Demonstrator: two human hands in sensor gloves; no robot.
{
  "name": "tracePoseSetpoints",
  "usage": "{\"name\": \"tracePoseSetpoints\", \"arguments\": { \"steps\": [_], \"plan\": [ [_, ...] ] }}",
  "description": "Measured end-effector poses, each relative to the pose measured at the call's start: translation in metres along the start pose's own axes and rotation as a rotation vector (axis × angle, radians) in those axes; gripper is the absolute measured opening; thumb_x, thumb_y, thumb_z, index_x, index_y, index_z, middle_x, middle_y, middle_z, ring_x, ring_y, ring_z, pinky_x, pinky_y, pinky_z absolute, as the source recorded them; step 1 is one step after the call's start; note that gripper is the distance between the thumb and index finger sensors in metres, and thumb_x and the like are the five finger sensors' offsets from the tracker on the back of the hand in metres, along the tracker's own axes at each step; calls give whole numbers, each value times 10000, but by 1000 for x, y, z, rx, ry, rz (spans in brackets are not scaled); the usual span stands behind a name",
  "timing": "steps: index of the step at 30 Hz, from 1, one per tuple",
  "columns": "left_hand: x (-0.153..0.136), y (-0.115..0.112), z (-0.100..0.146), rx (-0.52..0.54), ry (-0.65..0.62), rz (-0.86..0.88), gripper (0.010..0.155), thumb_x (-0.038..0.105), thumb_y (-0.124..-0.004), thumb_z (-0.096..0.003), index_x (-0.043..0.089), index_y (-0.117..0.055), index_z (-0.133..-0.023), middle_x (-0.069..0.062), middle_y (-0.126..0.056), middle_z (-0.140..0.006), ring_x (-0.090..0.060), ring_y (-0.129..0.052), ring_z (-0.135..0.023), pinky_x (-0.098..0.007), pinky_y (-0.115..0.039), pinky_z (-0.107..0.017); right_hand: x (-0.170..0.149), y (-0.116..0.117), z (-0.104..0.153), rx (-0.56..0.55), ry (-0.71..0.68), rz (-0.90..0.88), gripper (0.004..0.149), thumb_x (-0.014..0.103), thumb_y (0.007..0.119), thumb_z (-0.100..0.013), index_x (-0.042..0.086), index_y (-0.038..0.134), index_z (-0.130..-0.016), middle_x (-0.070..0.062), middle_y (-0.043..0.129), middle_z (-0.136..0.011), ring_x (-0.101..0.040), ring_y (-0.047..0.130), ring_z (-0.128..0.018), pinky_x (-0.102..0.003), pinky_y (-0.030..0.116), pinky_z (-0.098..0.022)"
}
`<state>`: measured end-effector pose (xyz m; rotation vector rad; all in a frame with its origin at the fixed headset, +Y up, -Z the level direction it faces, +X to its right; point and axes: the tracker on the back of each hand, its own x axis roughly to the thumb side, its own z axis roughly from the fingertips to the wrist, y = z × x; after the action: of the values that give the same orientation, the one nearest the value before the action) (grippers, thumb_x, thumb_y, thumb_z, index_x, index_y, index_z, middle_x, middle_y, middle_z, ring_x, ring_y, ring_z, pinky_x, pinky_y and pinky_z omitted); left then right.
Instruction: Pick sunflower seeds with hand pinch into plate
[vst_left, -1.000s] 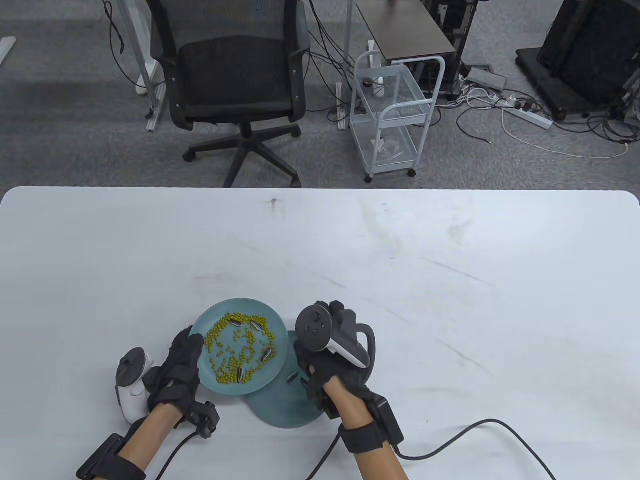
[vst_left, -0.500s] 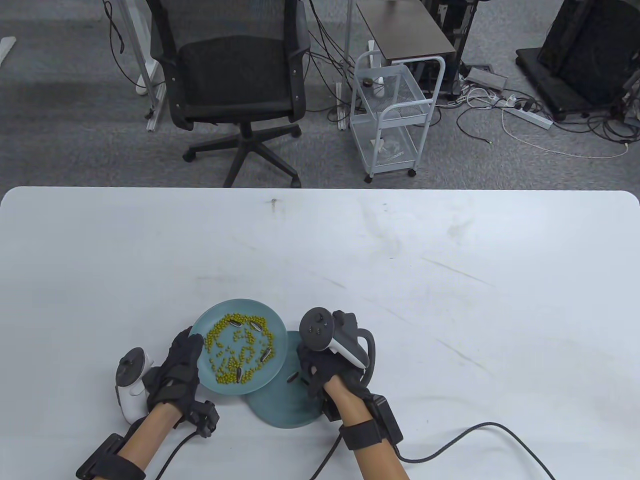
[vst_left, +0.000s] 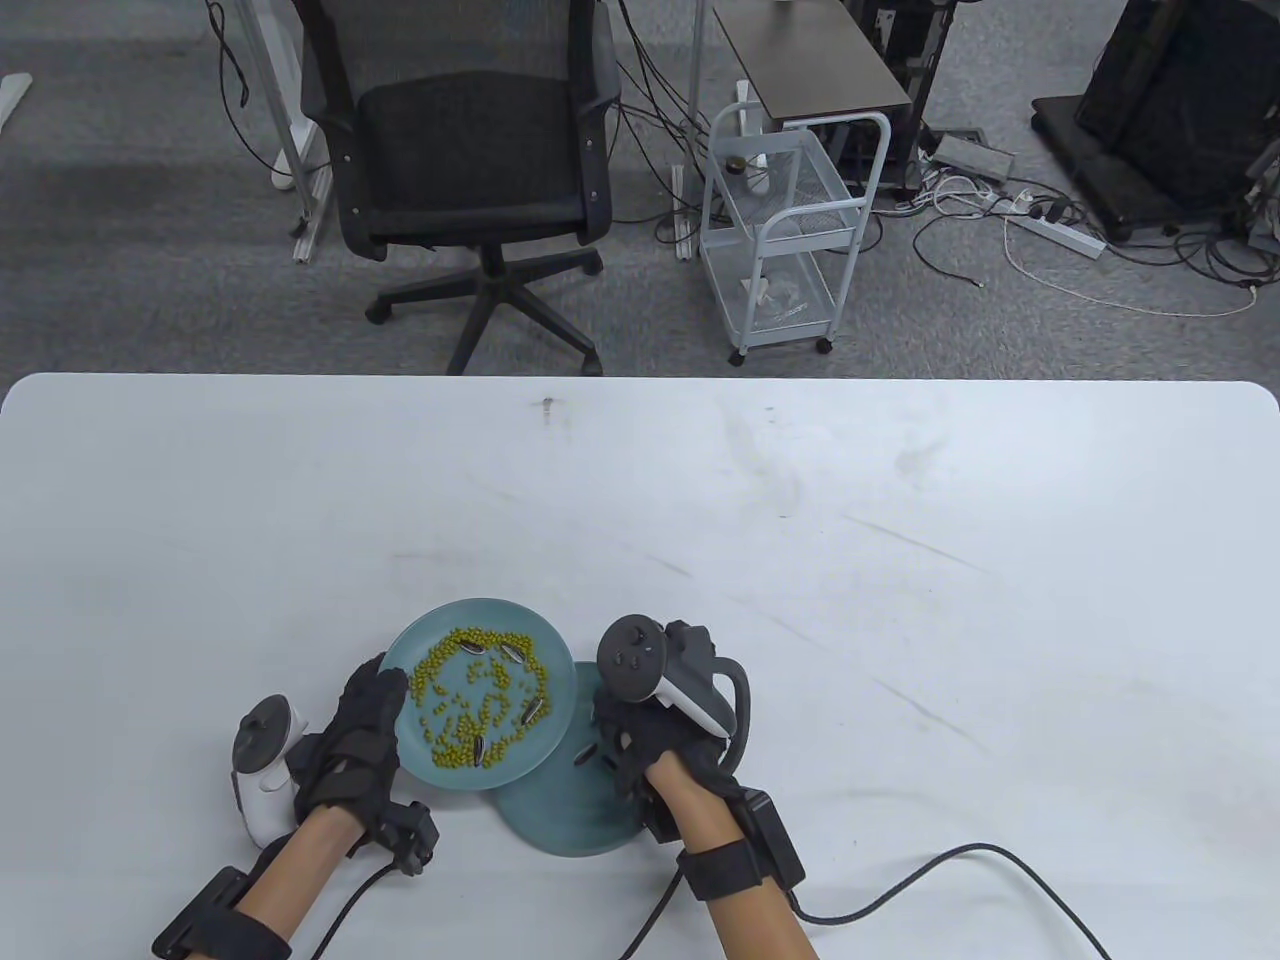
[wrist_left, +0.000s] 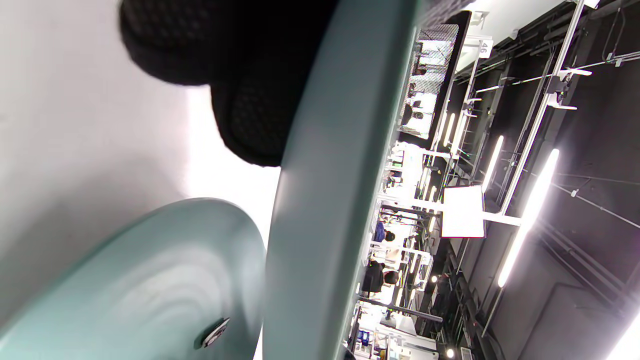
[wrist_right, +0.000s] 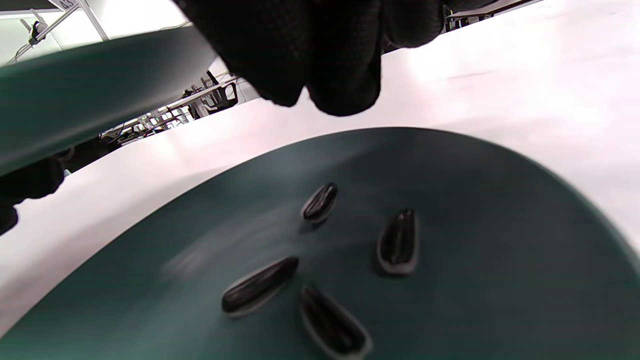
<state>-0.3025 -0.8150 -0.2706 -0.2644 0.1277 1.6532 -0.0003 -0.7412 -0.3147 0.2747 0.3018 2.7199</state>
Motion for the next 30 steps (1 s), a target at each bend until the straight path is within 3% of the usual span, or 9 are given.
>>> {"name": "tracePoseSetpoints", "arguments": {
  "steps": [19, 30],
  "plan": [
    [-1, -1, -1, -11, -6, -7, 501, 444, -562, -624, 248, -387, -1051, -91, -802, -841, -234, -981, -490, -367, -809, -371, 1, -7, 2, -27, 0, -27, 345, 202, 867, -524, -68, 893, -738, -388, 503, -1065, -689, 389, -933, -794, 318, -624],
    [-2, -7, -1, -44, -10, -22, 506, 439, -556, -624, 210, -378, -1039, -98, -796, -839, -234, -982, -487, -367, -810, -368, 19, -34, 19, -119, -95, -86, 352, 208, 844, -540, -82, 899, -732, -391, 509, -1062, -690, 386, -931, -794, 317, -623]
  ]
}}
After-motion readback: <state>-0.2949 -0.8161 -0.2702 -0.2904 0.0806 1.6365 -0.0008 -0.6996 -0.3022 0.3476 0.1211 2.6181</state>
